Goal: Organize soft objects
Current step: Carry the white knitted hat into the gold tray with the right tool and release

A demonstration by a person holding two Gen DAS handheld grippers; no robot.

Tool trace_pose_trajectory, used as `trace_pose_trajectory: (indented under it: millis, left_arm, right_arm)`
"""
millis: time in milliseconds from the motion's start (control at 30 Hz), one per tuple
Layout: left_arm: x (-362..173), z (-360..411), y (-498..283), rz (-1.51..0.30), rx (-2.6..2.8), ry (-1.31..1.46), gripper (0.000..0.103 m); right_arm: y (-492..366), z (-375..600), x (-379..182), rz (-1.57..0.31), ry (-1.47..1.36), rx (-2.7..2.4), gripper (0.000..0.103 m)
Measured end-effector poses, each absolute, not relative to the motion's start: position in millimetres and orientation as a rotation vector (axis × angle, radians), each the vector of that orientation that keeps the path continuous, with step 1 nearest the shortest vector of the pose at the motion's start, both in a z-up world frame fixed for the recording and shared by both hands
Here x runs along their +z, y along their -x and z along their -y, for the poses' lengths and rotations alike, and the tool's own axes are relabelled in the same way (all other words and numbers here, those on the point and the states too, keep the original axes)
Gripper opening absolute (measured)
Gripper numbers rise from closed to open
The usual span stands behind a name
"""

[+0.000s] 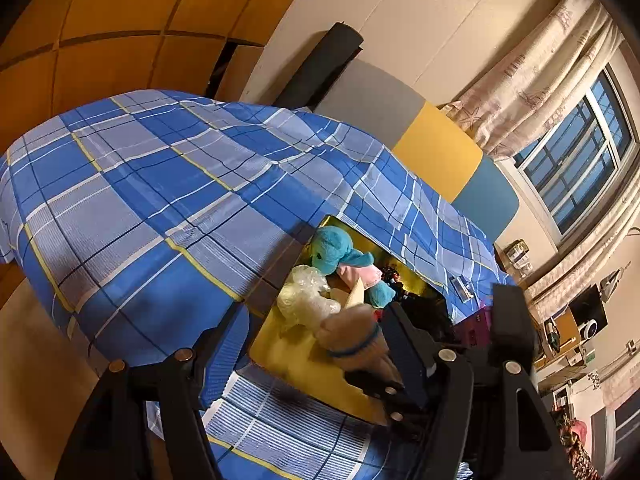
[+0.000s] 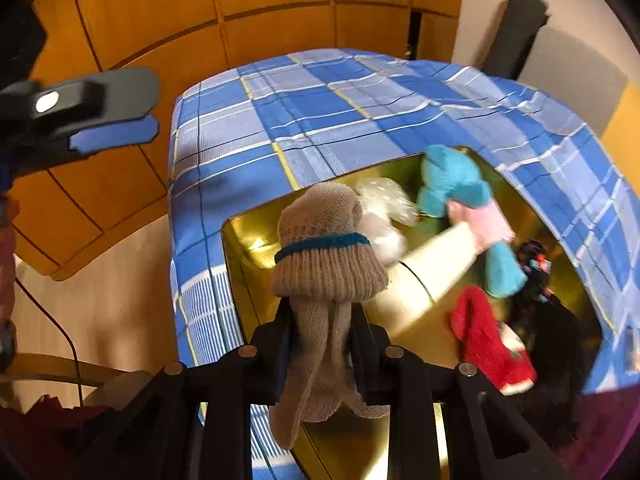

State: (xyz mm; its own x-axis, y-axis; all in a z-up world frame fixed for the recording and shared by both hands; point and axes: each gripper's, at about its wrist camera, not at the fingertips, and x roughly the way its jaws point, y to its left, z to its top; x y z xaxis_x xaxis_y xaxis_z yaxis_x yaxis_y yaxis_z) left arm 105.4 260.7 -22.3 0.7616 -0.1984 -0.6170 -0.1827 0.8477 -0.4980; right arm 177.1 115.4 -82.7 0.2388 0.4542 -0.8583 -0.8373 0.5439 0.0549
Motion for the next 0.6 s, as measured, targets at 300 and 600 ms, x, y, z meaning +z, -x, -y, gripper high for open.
trace_pose_trajectory:
  millis: [300,600]
  left_arm:
    - [-25,-273,-96,-0.695,0.007,0.608,0.07]
    - [-29,-264,-101,-0.705,-0.013,0.617,0.07]
  right_arm:
    - [-187,-142,-99,-1.038,0.434,0.948,0.068]
    - [-189,-90,-58,-0.965,0.163,0.837,0.068]
